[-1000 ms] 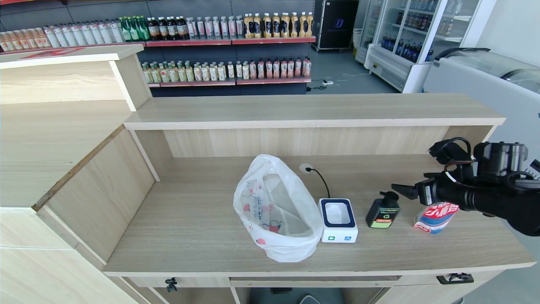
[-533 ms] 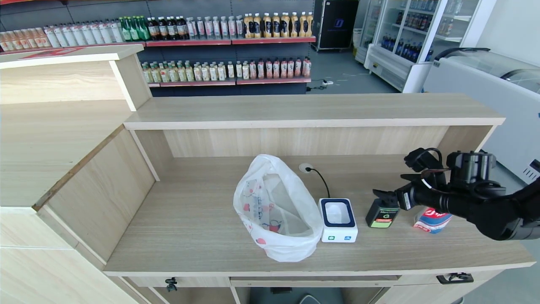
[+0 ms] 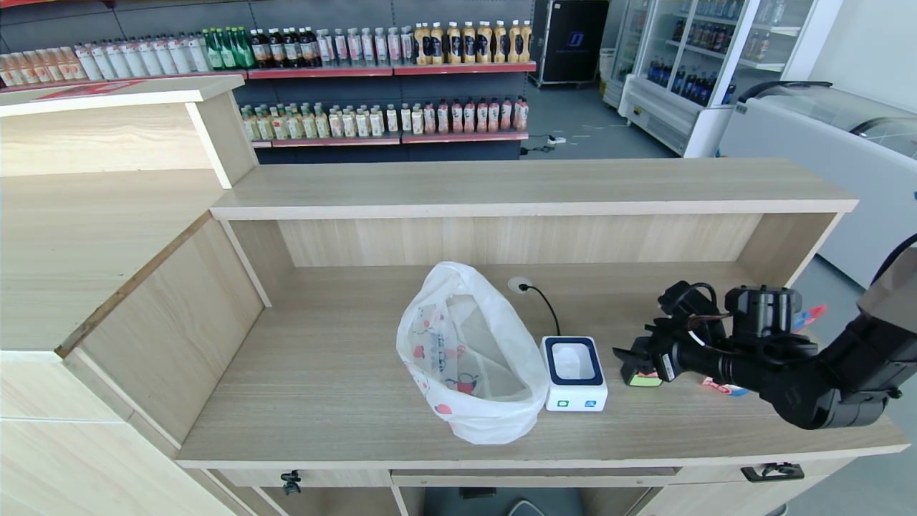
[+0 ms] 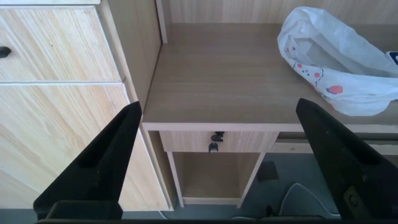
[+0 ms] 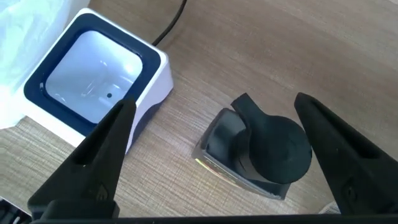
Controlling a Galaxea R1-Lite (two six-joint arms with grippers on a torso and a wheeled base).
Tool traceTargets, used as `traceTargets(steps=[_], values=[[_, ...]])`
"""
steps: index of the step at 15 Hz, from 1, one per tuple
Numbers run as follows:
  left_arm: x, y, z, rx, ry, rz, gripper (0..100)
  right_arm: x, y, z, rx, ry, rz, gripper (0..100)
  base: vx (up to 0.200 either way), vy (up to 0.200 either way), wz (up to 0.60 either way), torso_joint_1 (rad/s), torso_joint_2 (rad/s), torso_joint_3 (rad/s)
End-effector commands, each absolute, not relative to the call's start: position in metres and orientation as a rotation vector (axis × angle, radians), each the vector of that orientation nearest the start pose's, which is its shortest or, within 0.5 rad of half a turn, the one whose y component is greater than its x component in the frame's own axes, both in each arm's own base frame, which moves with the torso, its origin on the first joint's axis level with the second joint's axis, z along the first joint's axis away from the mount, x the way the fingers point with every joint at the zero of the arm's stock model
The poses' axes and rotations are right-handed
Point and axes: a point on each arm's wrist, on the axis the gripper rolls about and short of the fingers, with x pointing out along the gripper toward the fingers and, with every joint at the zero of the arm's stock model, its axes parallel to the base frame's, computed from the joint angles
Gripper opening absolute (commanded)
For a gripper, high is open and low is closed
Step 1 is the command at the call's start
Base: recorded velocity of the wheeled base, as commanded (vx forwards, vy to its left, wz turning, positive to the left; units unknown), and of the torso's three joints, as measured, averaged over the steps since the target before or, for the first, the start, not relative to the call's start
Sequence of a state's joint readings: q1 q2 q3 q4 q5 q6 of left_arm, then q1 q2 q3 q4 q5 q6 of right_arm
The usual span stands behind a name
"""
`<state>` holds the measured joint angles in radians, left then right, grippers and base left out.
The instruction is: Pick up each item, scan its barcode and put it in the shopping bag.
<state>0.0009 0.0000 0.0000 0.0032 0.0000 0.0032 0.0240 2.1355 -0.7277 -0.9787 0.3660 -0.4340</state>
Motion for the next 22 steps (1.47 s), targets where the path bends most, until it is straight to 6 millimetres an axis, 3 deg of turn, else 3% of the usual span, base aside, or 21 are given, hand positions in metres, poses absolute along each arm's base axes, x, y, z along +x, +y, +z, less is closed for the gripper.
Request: traceTargets(steps=[1, 10, 13, 22], values=[[-0.023, 0.000, 0.075, 0.003, 0.005, 0.002, 100, 0.356, 0.017, 0.039, -0.344, 0.355, 0.482, 100, 0.000, 0.000, 0.00, 0.000, 0.00, 0.000], [-0.023, 0.000, 0.075, 0.003, 0.005, 0.002, 100, 0.362, 0.015, 0.017, -0.401, 0.344, 0.490, 100, 0.000, 0.000, 0.00, 0.000, 0.00, 0.000], [-0.023, 0.000, 0.075, 0.003, 0.005, 0.002, 100, 0.356, 0.015, 0.012, -0.420, 0.365, 0.496, 100, 0.000, 0.000, 0.00, 0.000, 0.00, 0.000], [-0.023, 0.000, 0.075, 0.003, 0.005, 0.002, 100, 0.347, 0.006, 0.011, -0.427, 0.389, 0.441, 100, 0.000, 0.000, 0.00, 0.000, 0.00, 0.000]])
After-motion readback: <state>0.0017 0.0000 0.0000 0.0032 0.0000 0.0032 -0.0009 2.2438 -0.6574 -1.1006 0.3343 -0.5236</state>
